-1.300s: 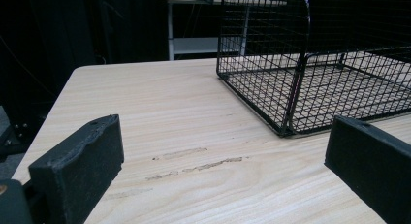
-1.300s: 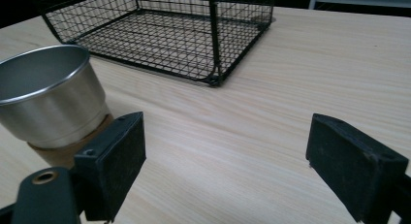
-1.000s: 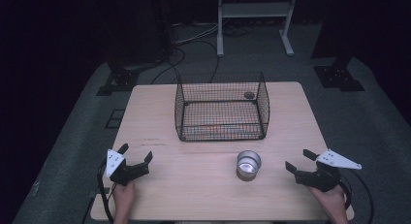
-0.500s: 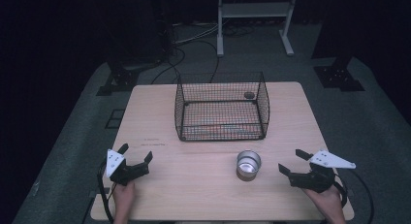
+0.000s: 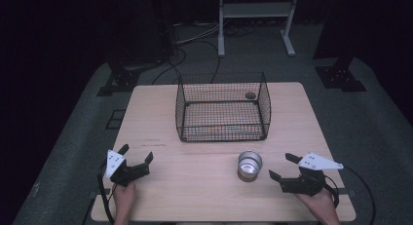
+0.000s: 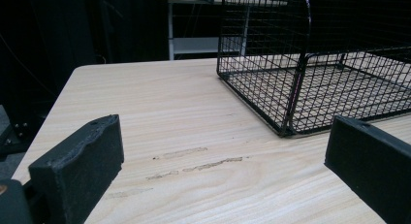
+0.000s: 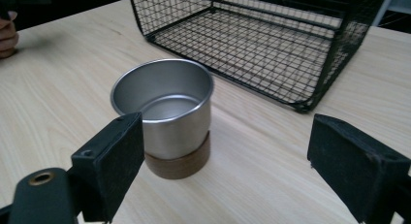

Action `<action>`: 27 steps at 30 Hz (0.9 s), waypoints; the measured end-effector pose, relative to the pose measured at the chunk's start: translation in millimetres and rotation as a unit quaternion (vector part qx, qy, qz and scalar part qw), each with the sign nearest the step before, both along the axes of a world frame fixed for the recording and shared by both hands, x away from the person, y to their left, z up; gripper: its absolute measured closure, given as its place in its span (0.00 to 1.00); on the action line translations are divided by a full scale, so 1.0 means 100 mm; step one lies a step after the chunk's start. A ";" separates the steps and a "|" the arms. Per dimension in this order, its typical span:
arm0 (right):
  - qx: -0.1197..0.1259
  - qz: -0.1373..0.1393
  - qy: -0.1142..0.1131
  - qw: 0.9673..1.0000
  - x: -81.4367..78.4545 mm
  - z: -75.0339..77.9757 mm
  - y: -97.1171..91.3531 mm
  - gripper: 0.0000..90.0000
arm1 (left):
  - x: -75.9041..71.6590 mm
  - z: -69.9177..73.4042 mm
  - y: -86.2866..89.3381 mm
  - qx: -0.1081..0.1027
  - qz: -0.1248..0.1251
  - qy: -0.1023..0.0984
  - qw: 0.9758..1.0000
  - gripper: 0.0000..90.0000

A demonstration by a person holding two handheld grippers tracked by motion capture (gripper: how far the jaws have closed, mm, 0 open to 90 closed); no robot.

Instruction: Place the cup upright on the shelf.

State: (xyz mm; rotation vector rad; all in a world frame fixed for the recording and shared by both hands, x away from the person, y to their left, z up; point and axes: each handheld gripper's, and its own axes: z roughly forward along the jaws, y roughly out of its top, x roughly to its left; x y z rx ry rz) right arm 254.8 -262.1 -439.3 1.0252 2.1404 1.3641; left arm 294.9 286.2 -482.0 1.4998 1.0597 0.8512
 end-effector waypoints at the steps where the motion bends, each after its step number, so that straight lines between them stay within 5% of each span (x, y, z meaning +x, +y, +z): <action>1: 0.000 0.001 0.002 1.000 0.00 0.00 0.02 0.14 | 0.00 0.00 0.00 0.001 0.000 0.000 1.000 0.00; 10: -0.006 0.019 0.015 1.000 0.00 -0.05 0.19 0.12 | 0.00 0.00 0.00 0.002 -0.001 0.000 1.000 0.00; 27: -0.013 0.010 0.022 1.000 0.02 -0.16 0.45 0.06 | 0.00 0.00 0.00 0.001 0.000 0.000 1.000 0.00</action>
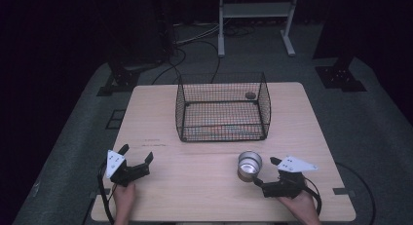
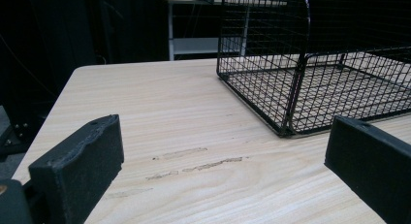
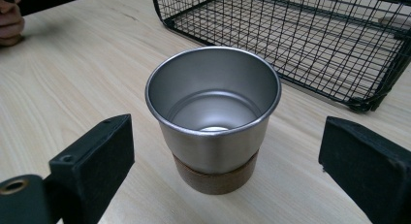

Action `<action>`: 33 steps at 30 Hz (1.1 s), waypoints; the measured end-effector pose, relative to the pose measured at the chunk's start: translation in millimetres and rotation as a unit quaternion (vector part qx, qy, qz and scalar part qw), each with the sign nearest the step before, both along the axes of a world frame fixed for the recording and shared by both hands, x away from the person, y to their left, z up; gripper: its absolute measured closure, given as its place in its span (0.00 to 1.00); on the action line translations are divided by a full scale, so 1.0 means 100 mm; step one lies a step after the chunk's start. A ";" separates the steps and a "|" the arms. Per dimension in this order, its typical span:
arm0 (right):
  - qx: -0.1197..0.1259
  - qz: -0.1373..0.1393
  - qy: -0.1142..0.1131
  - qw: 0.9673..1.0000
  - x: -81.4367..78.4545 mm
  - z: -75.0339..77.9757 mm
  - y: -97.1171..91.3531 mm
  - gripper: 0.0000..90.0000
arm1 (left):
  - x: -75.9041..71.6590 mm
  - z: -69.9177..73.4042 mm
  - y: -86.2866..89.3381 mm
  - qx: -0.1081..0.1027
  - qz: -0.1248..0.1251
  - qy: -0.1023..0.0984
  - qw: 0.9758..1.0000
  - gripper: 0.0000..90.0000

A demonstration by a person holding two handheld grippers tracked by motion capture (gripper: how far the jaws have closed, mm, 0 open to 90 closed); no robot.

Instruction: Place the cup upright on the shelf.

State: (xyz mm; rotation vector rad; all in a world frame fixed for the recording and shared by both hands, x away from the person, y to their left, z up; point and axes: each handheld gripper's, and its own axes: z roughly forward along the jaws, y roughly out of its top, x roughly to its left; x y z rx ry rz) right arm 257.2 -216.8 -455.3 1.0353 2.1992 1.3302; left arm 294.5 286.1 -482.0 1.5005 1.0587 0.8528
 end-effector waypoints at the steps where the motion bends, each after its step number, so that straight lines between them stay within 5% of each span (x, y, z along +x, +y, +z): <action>1: 0.000 0.000 0.000 1.000 0.00 0.00 0.00 0.06 | 0.00 0.00 0.00 0.000 0.000 0.000 1.000 0.00; 33: -0.001 -0.036 0.008 0.999 0.18 -0.23 0.34 0.02 | 0.00 0.00 0.00 0.001 -0.001 0.000 1.000 0.00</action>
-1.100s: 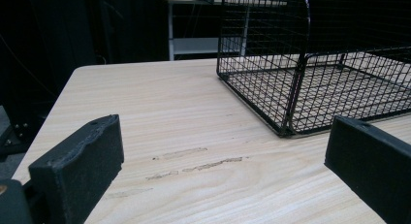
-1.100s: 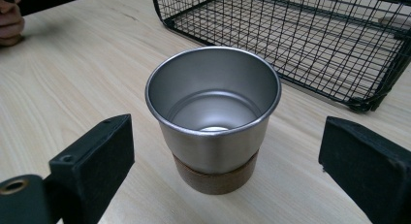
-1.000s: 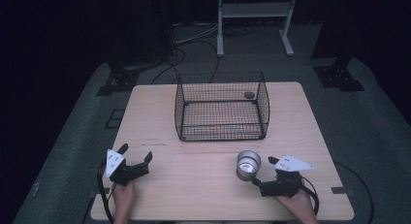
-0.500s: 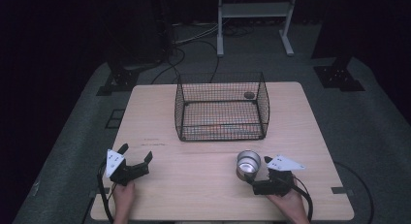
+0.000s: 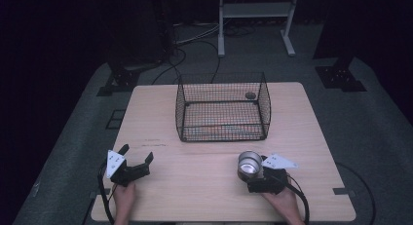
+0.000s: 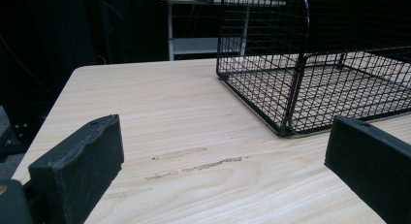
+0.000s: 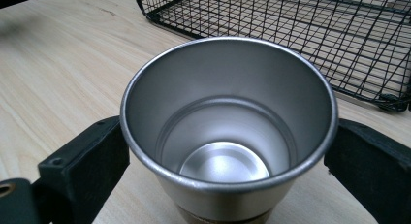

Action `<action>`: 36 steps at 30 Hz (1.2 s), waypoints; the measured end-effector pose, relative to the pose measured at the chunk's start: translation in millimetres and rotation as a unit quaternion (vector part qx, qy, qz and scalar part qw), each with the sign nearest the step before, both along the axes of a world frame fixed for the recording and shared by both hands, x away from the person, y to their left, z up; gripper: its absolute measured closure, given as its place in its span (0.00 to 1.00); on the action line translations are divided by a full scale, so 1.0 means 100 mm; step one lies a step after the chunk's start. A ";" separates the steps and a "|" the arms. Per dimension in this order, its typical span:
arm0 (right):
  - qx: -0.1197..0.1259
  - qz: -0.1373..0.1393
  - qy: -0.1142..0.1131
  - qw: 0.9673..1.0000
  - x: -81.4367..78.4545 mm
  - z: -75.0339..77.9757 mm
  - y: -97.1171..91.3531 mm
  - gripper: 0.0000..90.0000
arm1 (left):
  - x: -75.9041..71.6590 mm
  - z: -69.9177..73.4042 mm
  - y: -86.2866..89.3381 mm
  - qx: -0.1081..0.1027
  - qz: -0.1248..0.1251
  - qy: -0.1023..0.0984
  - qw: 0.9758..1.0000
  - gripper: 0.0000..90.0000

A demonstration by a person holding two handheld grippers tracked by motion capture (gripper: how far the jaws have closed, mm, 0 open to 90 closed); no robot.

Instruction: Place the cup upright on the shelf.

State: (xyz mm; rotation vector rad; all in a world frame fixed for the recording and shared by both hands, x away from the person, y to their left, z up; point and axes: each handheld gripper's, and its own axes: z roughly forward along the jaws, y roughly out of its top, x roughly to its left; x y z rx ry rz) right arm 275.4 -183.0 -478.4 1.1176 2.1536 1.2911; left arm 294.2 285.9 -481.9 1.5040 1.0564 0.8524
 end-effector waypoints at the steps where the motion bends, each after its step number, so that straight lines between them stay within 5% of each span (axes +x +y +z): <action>1: 0.001 -0.001 0.001 1.000 0.00 0.00 0.01 0.02 | 0.00 0.00 0.00 0.001 0.000 0.000 1.000 0.00; 13: -0.003 -0.006 0.004 1.000 0.05 -0.01 0.04 0.03 | 0.00 0.00 0.00 -0.001 0.000 0.000 1.000 0.00; 21: 0.008 0.000 -0.003 1.000 0.05 0.00 0.05 0.14 | 0.00 0.00 0.00 -0.001 0.000 0.000 1.000 0.00; 36: 0.003 -0.002 -0.010 1.000 0.04 0.03 0.02 0.20 | 0.00 0.00 0.00 -0.001 0.000 0.000 1.000 0.00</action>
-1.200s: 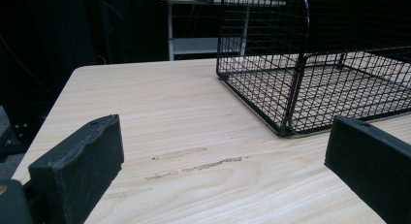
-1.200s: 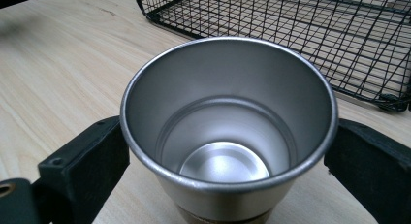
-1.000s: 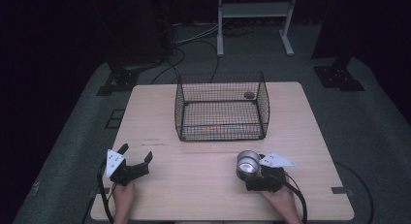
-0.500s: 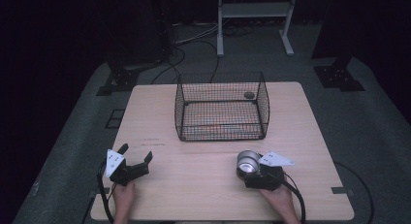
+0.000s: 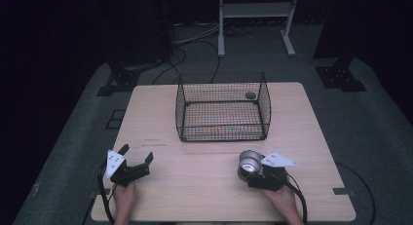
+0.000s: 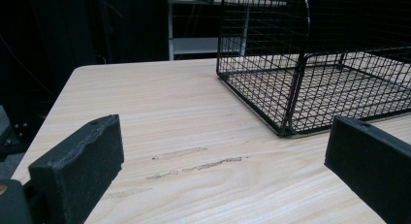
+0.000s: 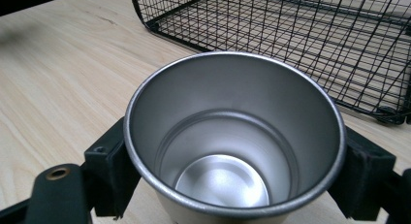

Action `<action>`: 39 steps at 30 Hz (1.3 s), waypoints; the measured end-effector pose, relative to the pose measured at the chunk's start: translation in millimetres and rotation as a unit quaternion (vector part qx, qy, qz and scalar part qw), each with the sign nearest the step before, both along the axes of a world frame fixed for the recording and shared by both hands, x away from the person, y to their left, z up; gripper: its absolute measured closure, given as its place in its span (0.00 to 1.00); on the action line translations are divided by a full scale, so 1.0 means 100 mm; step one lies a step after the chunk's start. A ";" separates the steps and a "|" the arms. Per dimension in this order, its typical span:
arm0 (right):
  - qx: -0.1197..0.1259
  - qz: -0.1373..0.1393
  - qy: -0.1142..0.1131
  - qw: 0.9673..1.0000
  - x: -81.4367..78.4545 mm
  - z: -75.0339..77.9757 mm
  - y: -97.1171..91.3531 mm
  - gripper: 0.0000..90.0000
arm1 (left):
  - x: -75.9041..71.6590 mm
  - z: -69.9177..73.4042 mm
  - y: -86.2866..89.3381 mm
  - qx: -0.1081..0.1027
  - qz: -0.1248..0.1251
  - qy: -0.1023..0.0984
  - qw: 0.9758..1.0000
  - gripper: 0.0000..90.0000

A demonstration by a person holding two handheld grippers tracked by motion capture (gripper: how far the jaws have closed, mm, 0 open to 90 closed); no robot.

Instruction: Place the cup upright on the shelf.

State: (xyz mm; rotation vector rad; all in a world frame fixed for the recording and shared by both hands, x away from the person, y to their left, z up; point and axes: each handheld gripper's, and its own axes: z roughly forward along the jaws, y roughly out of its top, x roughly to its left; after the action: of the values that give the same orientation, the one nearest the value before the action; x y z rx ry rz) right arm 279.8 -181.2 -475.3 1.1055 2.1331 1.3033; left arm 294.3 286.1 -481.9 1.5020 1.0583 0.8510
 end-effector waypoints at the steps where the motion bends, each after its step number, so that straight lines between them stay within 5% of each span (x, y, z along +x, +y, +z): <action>1: 0.000 -0.001 0.000 1.000 0.00 0.00 0.00 0.20 | 0.00 0.00 0.00 0.000 0.000 0.000 1.000 0.00; 21: -0.001 0.000 -0.003 1.000 -0.03 0.31 -0.18 0.20 | 0.00 0.00 0.00 0.001 0.000 0.000 1.000 0.00; 39: 0.005 0.030 0.004 1.000 0.00 0.60 -0.20 0.20 | 0.00 0.00 0.00 -0.001 0.001 0.000 1.000 0.00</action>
State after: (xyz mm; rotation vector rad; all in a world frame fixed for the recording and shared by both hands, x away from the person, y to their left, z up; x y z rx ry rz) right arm 279.3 -200.8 -415.3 1.0604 2.1827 1.3394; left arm 294.4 286.0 -482.0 1.5001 1.0604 0.8508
